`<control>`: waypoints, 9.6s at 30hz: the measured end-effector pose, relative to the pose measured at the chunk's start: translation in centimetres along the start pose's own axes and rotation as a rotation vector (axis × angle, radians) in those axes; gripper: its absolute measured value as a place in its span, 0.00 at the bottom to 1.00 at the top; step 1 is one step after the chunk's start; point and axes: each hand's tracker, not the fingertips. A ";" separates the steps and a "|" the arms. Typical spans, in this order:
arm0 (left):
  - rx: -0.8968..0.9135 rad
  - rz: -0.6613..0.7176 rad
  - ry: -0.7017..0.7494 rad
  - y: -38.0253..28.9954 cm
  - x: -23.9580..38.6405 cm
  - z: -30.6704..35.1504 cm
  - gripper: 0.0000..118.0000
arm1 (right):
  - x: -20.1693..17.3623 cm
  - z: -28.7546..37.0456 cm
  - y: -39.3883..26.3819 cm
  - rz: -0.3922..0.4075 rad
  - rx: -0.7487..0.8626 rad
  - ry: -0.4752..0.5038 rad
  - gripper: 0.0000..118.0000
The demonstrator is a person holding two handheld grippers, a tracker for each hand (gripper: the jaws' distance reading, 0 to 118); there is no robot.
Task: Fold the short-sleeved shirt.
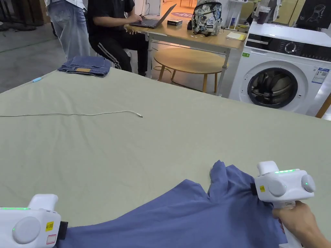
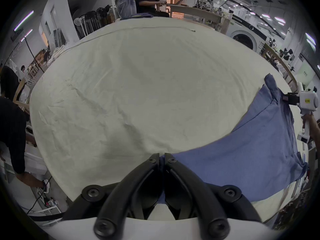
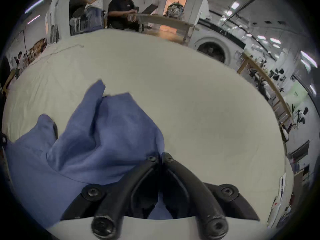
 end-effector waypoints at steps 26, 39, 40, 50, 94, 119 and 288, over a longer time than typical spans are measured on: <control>0.545 -0.166 -0.165 21.8 8.7 19.3 0.00 | 11.1 29.7 5.9 -0.247 0.509 -0.372 0.01; 0.743 -0.161 -0.178 33.6 13.3 25.4 0.00 | 14.6 36.2 13.7 -0.324 0.667 -0.465 0.01; 0.736 -0.154 -0.172 34.5 13.6 25.7 0.00 | 14.8 36.5 14.6 -0.325 0.662 -0.474 0.01; 0.832 -0.135 -0.161 41.2 16.4 29.9 0.00 | 17.6 37.9 20.9 -0.346 0.744 -0.522 0.01; 0.646 -0.266 -0.245 15.5 8.6 18.6 0.00 | 6.3 36.3 -9.1 -0.279 0.476 -0.476 0.01; 0.073 -0.337 -0.206 -6.4 3.8 8.8 0.00 | -0.3 30.5 -30.2 -0.256 -0.068 -0.249 0.01; 0.055 -0.225 -0.176 10.6 13.0 -3.6 0.16 | 8.9 13.7 -16.9 -0.474 -0.076 -0.129 0.43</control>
